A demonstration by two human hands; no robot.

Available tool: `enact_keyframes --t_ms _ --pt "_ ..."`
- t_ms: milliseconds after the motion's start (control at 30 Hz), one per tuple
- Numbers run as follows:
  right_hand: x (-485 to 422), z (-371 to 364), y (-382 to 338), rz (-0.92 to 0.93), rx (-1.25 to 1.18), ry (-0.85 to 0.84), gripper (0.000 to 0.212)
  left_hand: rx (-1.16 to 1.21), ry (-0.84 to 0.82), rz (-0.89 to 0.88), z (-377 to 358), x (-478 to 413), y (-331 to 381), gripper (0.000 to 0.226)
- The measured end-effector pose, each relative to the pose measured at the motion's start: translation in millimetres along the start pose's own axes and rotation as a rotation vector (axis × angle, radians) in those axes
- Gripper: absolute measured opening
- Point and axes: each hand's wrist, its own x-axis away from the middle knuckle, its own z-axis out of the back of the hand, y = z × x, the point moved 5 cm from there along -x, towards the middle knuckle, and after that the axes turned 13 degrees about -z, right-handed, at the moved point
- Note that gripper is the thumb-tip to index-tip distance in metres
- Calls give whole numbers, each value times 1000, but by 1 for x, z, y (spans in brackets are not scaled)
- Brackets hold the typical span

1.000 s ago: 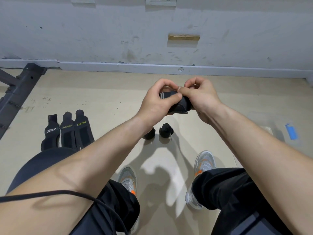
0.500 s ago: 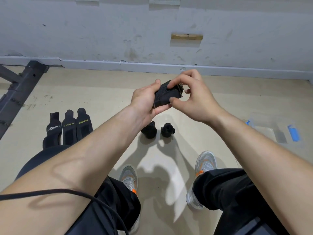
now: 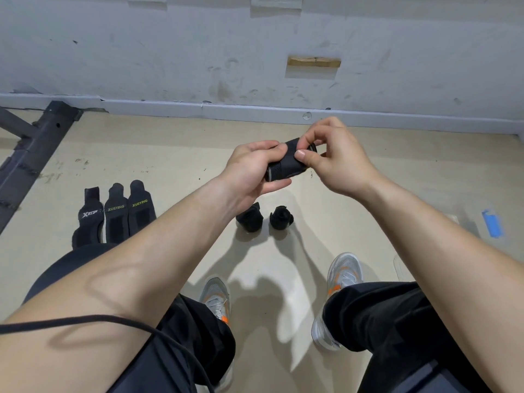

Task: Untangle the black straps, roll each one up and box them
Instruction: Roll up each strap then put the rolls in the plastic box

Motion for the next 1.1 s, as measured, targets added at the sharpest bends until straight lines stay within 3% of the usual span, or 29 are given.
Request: enact_keyframes --t_ms 233,333,600,700,867,933,1000,1100 --pt "5 -6 -6 119 115 -6 15 76 112 53 9 -3 -1 17" --pt "9 -5 -11 150 109 -43 11 127 162 57 16 -7 6 21" --pt "8 1 -12 135 118 38 16 93 54 23 -5 4 -8 13" --pt "7 -3 -5 99 125 97 17 112 28 45 -5 6 -10 21" --pt "6 -13 3 66 126 154 11 111 39 72 -3 7 -13 9" --pt "4 -15 8 -6 86 136 25 92 50 71 0 5 -13 9" --pt "1 -22 15 -89 -6 15 41 34 74 42 2 2 -15 13" --pt "0 -34 24 -215 -169 -106 47 -48 55 -14 0 0 -21 29"
